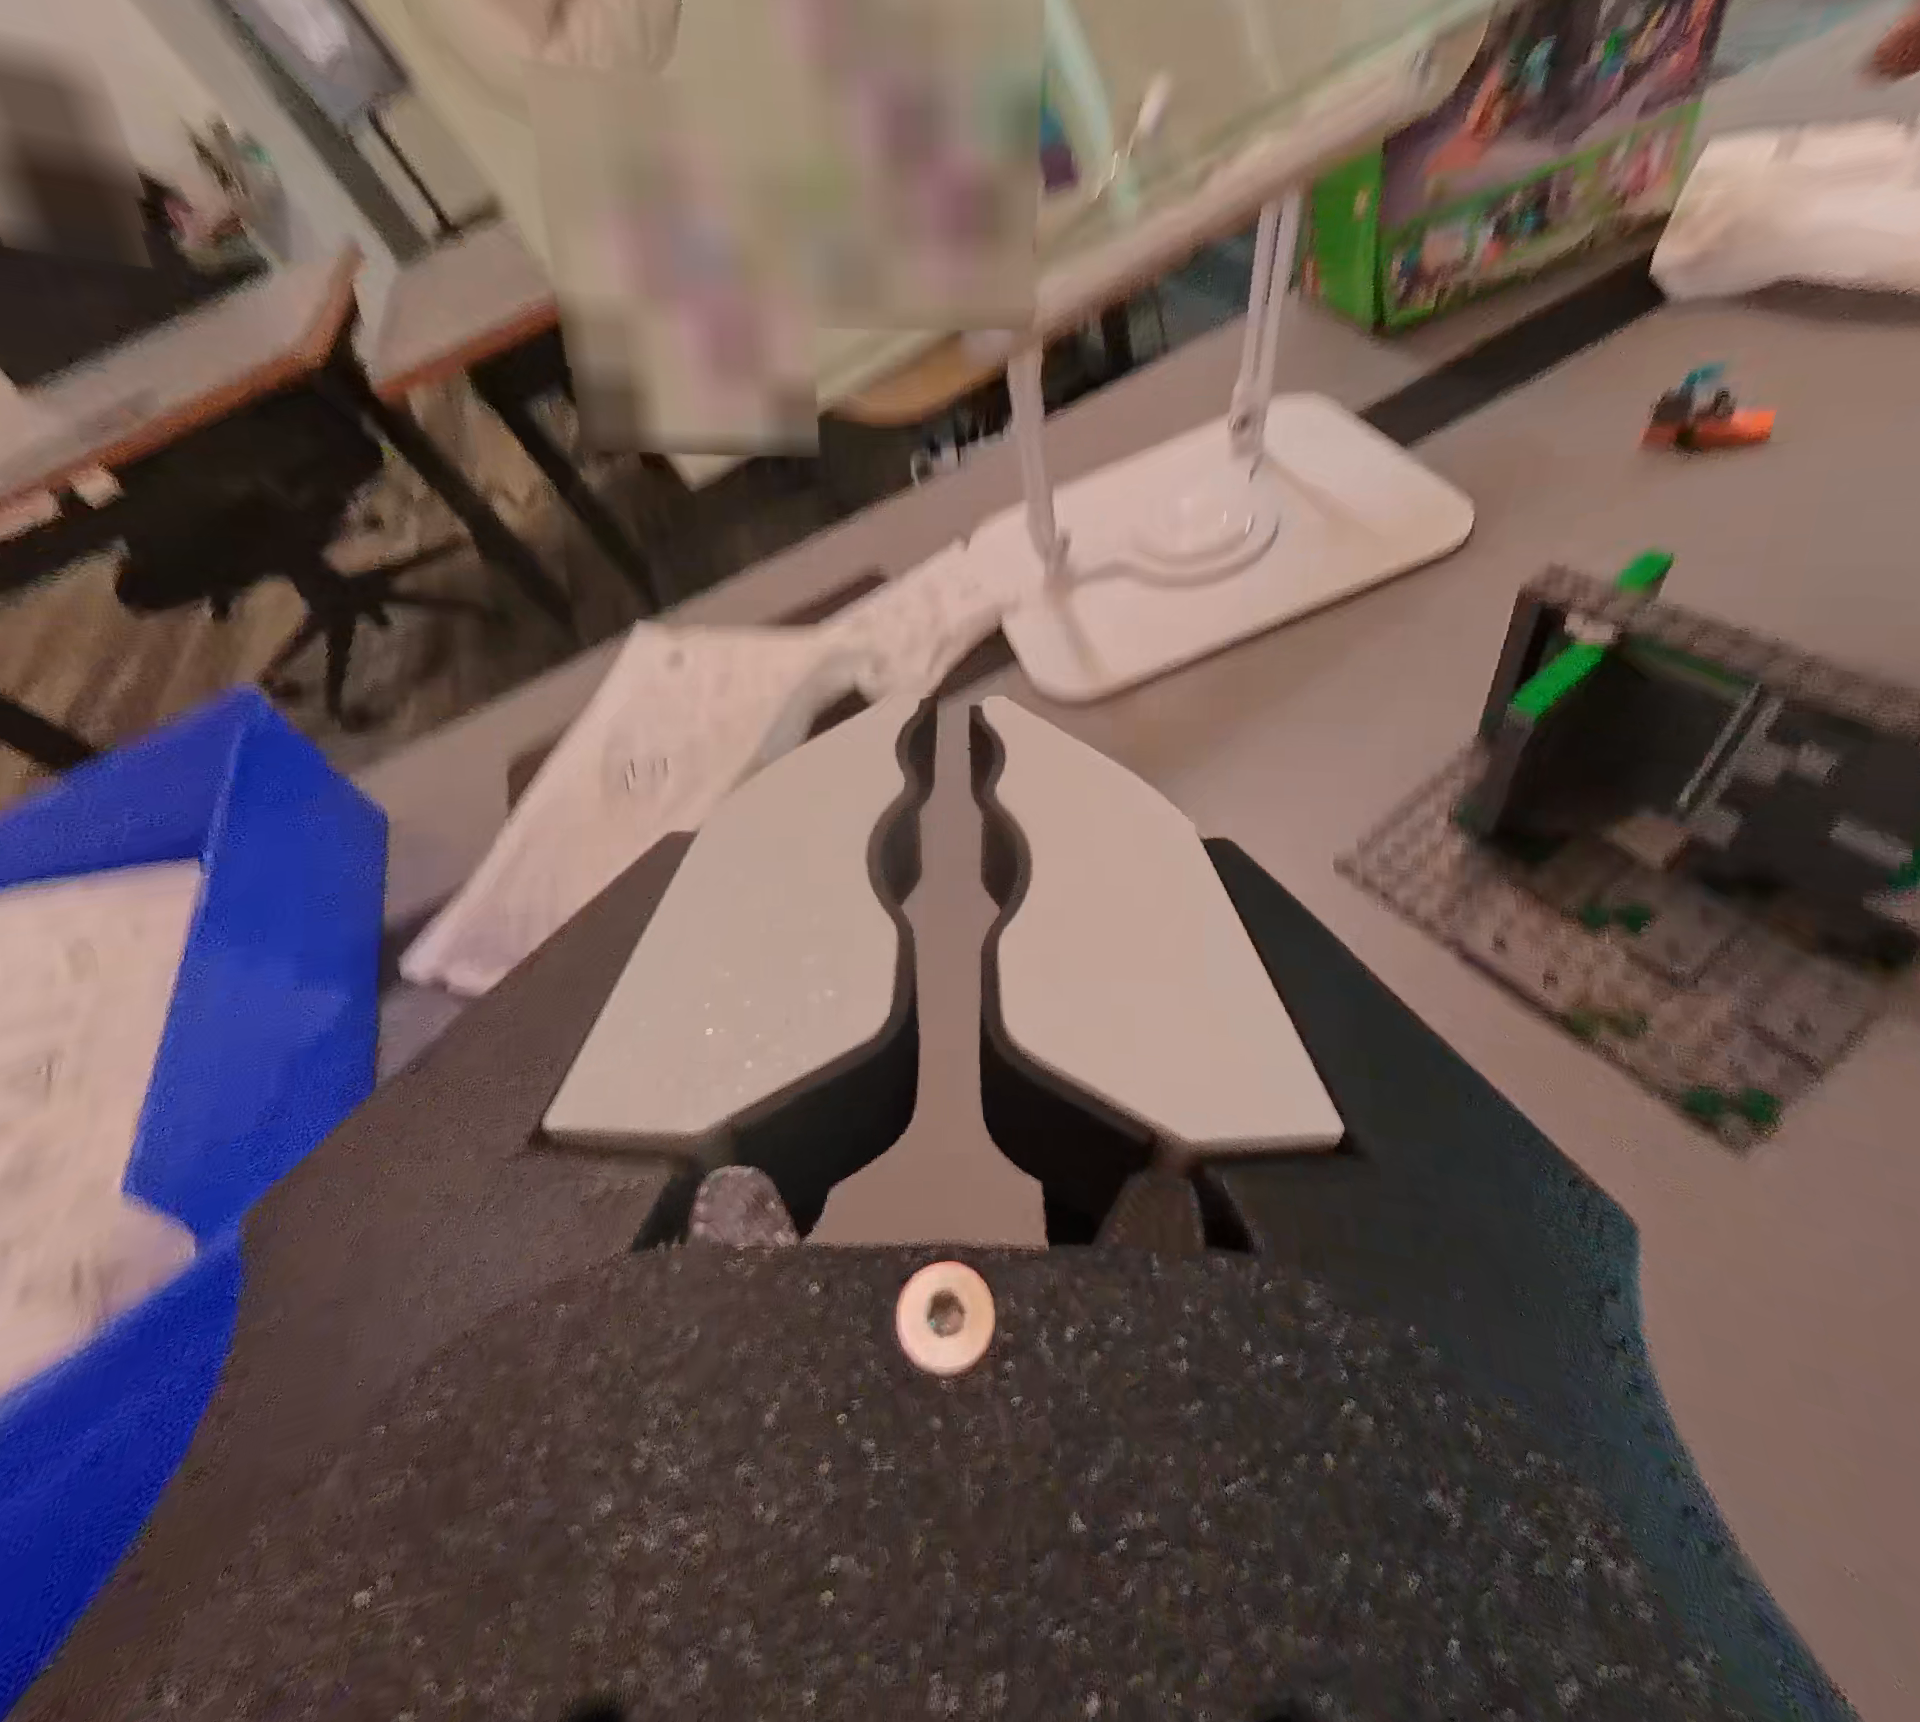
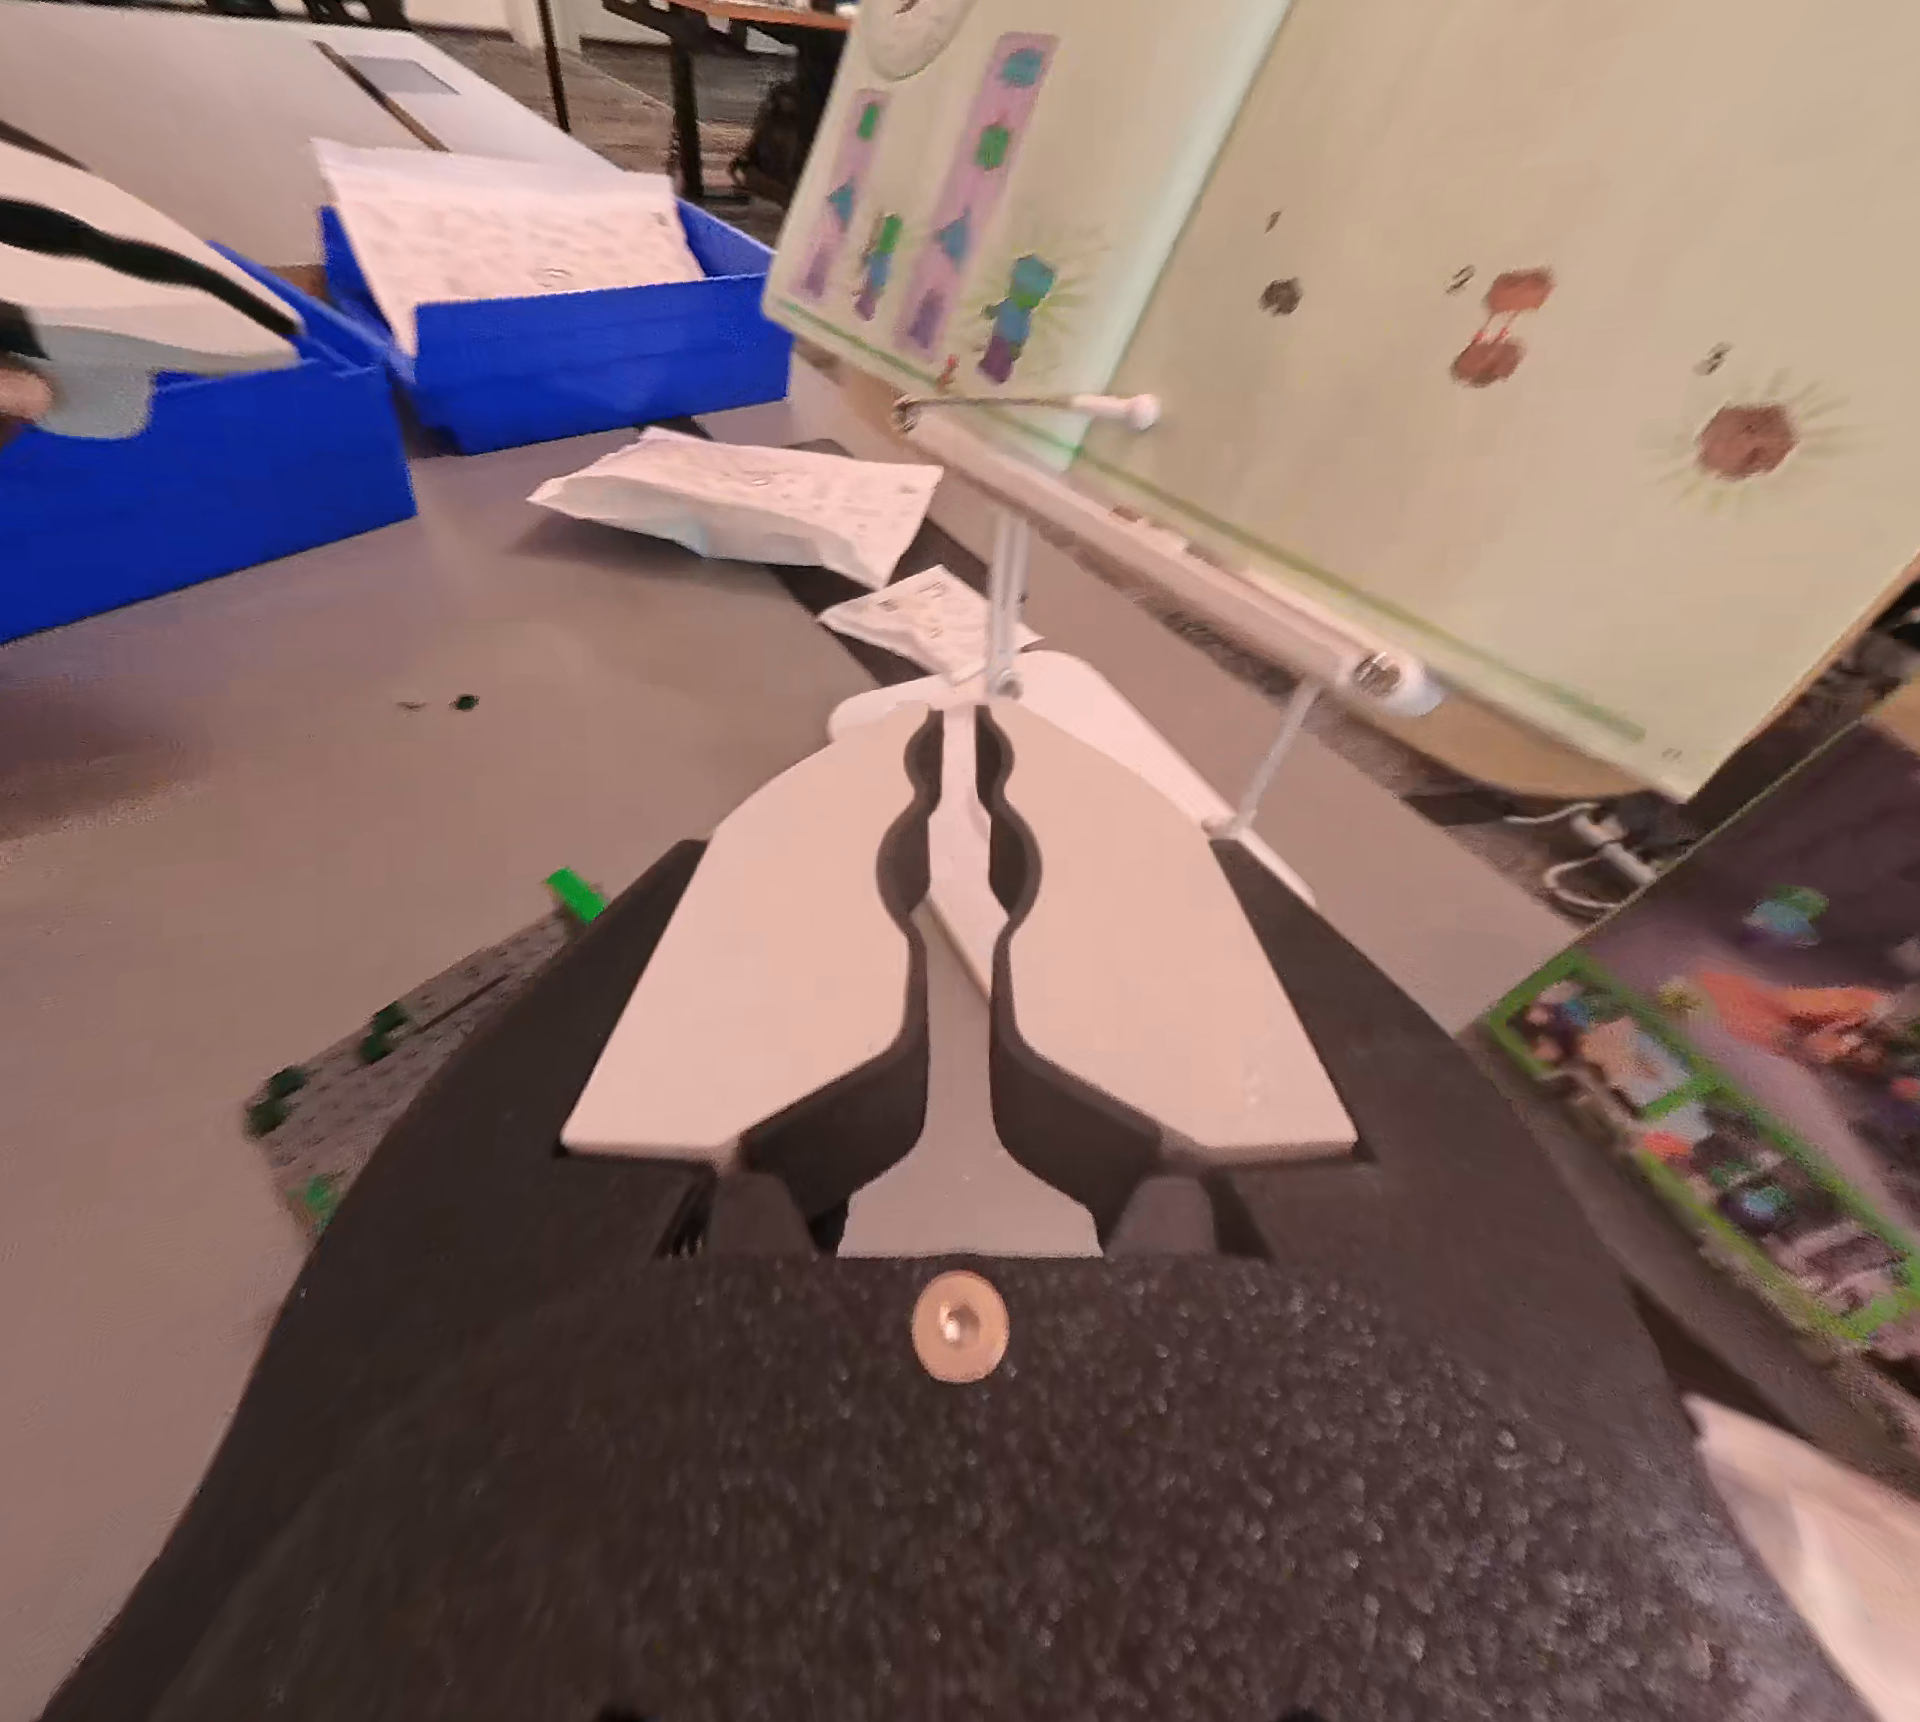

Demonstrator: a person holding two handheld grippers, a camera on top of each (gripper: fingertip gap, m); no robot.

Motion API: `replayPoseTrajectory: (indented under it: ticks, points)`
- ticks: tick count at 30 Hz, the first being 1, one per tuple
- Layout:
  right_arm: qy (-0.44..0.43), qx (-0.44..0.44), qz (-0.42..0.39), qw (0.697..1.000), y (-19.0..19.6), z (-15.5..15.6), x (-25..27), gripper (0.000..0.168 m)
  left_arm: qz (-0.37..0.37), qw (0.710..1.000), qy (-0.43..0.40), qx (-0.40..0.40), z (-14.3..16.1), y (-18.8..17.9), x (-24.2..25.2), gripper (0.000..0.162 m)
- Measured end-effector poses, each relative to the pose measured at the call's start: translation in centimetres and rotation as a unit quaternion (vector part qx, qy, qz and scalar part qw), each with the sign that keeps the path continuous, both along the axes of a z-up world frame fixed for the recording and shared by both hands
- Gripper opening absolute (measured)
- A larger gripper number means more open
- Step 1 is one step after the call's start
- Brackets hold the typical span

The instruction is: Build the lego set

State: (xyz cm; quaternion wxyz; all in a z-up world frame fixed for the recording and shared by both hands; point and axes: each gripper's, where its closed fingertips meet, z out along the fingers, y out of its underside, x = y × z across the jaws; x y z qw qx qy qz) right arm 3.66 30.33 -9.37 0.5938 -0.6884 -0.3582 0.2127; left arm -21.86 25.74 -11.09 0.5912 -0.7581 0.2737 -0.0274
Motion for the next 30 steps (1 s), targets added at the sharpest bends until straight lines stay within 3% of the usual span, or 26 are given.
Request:
replayPoseTrajectory:
  ticks: [7,11,22,30]
  points:
    - [0.080,-0.077,0.032,0.993,-6.5,-5.8,0.8,0.003,0.040,0.985,0.018,-0.168,-11.7,-3.2,-4.3,0.015]
    - [0.110,-0.096,0.044,0.988,-8.3,-9.1,1.4,0.003,0.038,0.975,0.022,-0.216,-15.8,-3.5,-4.7,0.015]
    - [0.171,-0.132,0.050,0.975,-8.1,-10.8,3.3,0.005,0.020,0.963,0.023,-0.267,-18.3,-1.3,-3.7,0.013]
    - [0.145,-0.127,0.056,0.980,-8.5,-11.4,2.8,0.005,0.025,0.960,0.033,-0.276,-18.4,-0.9,-3.8,0.007]
